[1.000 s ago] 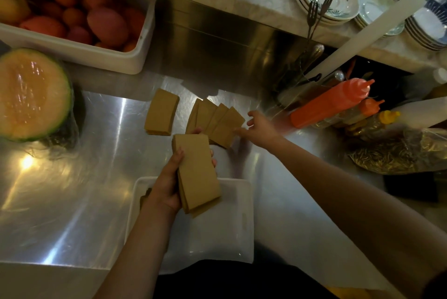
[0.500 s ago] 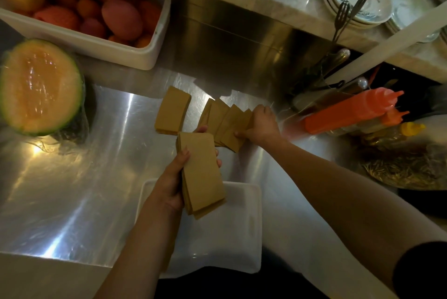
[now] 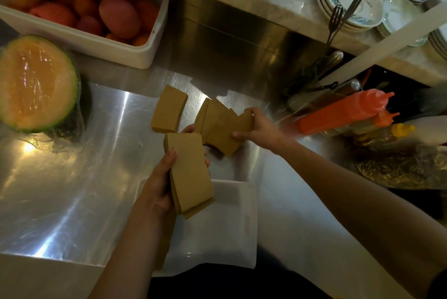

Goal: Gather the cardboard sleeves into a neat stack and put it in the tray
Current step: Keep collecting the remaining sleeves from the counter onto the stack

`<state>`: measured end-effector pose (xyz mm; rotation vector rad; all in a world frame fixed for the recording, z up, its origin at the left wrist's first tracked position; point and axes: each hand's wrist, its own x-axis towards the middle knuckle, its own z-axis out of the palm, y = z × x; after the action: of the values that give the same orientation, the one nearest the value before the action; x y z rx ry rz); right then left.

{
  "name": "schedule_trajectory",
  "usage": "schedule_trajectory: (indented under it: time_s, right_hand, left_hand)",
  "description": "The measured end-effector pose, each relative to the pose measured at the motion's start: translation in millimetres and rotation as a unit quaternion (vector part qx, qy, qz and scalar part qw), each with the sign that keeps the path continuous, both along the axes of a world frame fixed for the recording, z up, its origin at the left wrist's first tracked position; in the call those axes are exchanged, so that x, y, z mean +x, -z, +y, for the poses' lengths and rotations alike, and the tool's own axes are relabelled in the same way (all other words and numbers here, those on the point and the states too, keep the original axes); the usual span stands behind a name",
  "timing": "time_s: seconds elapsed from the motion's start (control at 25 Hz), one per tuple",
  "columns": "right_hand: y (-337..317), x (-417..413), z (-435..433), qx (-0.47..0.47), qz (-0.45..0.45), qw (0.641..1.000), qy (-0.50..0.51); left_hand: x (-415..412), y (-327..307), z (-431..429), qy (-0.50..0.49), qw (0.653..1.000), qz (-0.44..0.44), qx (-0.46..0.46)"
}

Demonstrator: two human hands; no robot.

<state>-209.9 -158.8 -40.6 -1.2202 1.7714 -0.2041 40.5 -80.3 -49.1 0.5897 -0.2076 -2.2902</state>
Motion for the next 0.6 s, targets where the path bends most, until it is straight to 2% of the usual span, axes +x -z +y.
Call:
schedule_trajectory:
  time_s: [0.24,0.4,0.48,0.52,0.6]
  right_hand:
    - [23,20,-26,0.03,0.123,0.99,-0.067]
    - [40,28,-19,0.008,0.211,0.976,-0.059]
    - [43,28,-11,-0.036,0.259,0.964,-0.048]
    - [42,28,-7,-0.064,0.256,0.964,-0.04]
    - [37,27,3,-0.075,0.154,0.985,-0.004]
  left_hand:
    - [7,-4,5,-0.013,0.999,-0.038,0.004]
    - [16,-3,4,-0.013,0.998,-0.057,0.013]
    - [18,-2,4,-0.013,0.998,-0.054,0.018]
    - [19,-2,4,-0.015,0.999,-0.048,0.016]
    - [17,-3,3,-0.018,0.999,-0.037,0.004]
